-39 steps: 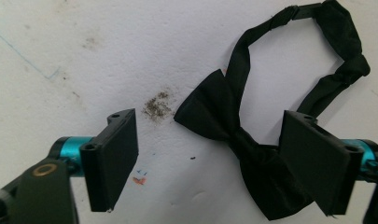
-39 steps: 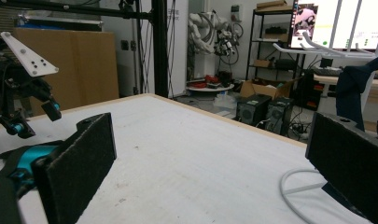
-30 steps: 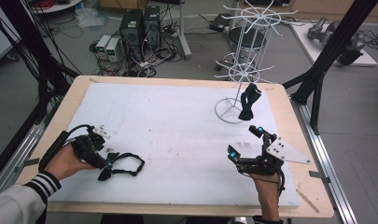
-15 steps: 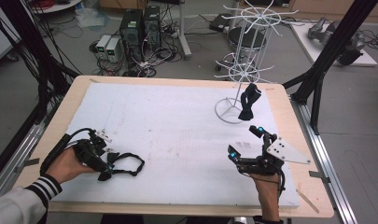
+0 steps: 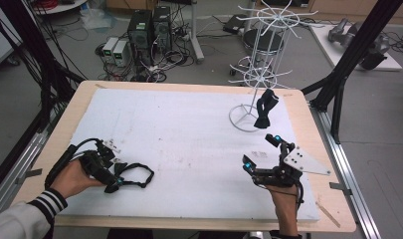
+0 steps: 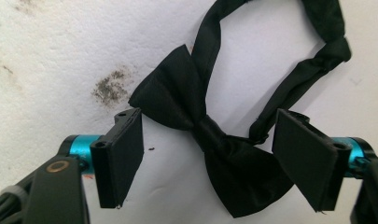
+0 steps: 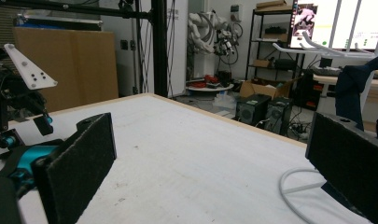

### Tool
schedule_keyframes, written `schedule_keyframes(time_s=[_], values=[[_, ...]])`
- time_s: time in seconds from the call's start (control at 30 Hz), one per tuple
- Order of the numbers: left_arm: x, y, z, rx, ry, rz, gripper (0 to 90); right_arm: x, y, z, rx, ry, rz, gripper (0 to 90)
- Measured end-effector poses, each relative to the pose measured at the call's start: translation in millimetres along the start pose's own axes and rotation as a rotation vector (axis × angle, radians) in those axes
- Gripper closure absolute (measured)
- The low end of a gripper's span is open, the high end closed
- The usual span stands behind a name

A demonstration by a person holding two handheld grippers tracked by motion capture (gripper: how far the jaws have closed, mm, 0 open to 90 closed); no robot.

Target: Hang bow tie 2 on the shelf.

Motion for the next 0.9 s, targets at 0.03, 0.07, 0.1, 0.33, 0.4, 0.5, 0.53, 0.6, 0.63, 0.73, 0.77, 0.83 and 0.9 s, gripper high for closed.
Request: schedule_keyframes(time_s=[0.03,0.07,0.1,0.33,0.4,0.5,0.53,0.6,0.63,0.73,0.77,0.83,0.9], values=[[-1.0,0.6,-2.4,0.002,-0.002,-0.001,23.2,-0.2,0.6,0.0,0.003,0.001,-0.002,0.8],[-1.5,0.4,-4.3,-0.001,-0.007,0.003,23.3,-0.2,0.5,-0.3,0.002,-0.001,-0.001,0.9],[-1.9,-0.1,-5.8,-0.004,-0.009,0.008,23.2,-0.4,0.6,-0.3,0.002,-0.001,-0.002,0.8],[-4.3,0.1,-11.3,0.007,-0.029,-0.002,26.3,-1.2,-1.2,-0.3,0.002,-0.003,0.001,0.8],[-4.7,0.6,-11.7,0.005,-0.032,-0.01,30.3,-1.2,-1.3,-0.4,0.005,-0.004,0.003,0.8],[-5.7,1.8,-12.1,0.01,-0.035,-0.016,35.3,-0.9,-0.7,-0.2,0.002,-0.002,0.0,0.8],[-6.0,1.5,-12.5,0.015,-0.04,-0.012,36.5,-0.9,-0.2,0.0,0.006,0.001,0.0,0.8],[-7.0,1.8,-13.8,0.033,-0.057,-0.014,39.6,-0.4,-0.3,-0.2,0.002,-0.001,0.0,0.8],[-7.5,1.3,-14.7,0.037,-0.069,-0.014,40.8,-0.3,-0.3,0.0,0.002,0.0,0.0,0.8],[-6.6,0.5,-14.7,0.031,-0.072,-0.006,50.3,0.0,-0.5,0.0,-0.002,-0.001,-0.001,0.8],[-6.0,-0.1,-14.2,0.035,-0.068,-0.012,54.7,-0.2,-0.3,0.1,0.0,0.001,0.0,0.8],[-5.5,-1.8,-13.8,0.035,-0.059,-0.005,60.0,-0.2,-0.3,0.1,0.001,0.001,0.0,0.8],[-4.4,-1.8,-14.0,0.027,-0.056,-0.007,65.9,0.0,-0.2,0.1,0.001,0.002,0.001,0.8]])
Point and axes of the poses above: each handheld gripper's, and its own axes: x roughly backward along the jaws, z roughly out of its top, y roughly to its right, the point moved 9 cm from there along -x, roughly forward along the jaws, and after that the axes turned 12 degrees about x, right-handed, at the moved point
